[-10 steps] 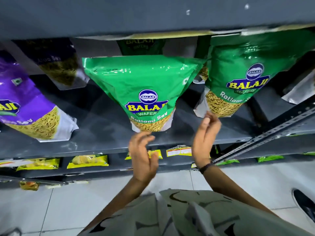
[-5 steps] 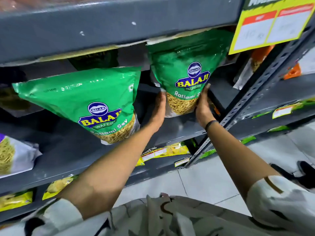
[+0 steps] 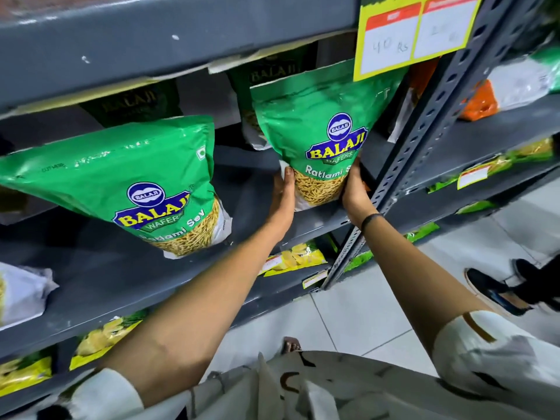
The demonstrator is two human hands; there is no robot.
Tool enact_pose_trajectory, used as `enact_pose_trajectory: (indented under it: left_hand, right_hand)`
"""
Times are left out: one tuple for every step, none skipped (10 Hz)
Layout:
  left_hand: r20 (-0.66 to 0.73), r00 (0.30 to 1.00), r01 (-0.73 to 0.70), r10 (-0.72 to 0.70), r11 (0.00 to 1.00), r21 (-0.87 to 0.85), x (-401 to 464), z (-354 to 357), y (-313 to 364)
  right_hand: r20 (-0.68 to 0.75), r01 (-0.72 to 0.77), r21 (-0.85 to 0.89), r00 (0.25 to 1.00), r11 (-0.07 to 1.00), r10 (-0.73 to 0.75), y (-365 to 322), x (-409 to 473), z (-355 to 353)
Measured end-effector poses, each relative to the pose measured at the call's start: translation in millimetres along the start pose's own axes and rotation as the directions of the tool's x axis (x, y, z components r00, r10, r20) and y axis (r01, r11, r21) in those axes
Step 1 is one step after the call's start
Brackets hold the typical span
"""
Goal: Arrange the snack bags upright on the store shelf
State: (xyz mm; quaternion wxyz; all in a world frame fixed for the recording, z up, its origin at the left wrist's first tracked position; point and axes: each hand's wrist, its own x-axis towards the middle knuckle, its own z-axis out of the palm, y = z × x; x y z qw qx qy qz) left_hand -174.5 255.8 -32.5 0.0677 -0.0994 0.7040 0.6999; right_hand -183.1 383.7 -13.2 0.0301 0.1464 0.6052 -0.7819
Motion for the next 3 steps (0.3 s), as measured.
enact_pose_trajectory:
  left_hand:
    - [0.000,1.000,-0.014,0.014,1.000,0.009,-6,-2,-1]
    - [-0.042,0.997,-0.061,0.070,0.979,0.192,-26,-12,-5]
    - [-0.116,0.950,-0.250,0.289,0.929,0.271,-51,-26,-17]
  right_hand:
    - [-0.036,0.010,0.006,0.999,1.000,-0.010,2,-8,4]
    - [-0.217,0.050,0.000,0.975,0.999,-0.049,12,-18,9]
    - [-0.454,0.151,-0.027,0.879,0.988,-0.147,30,-43,20]
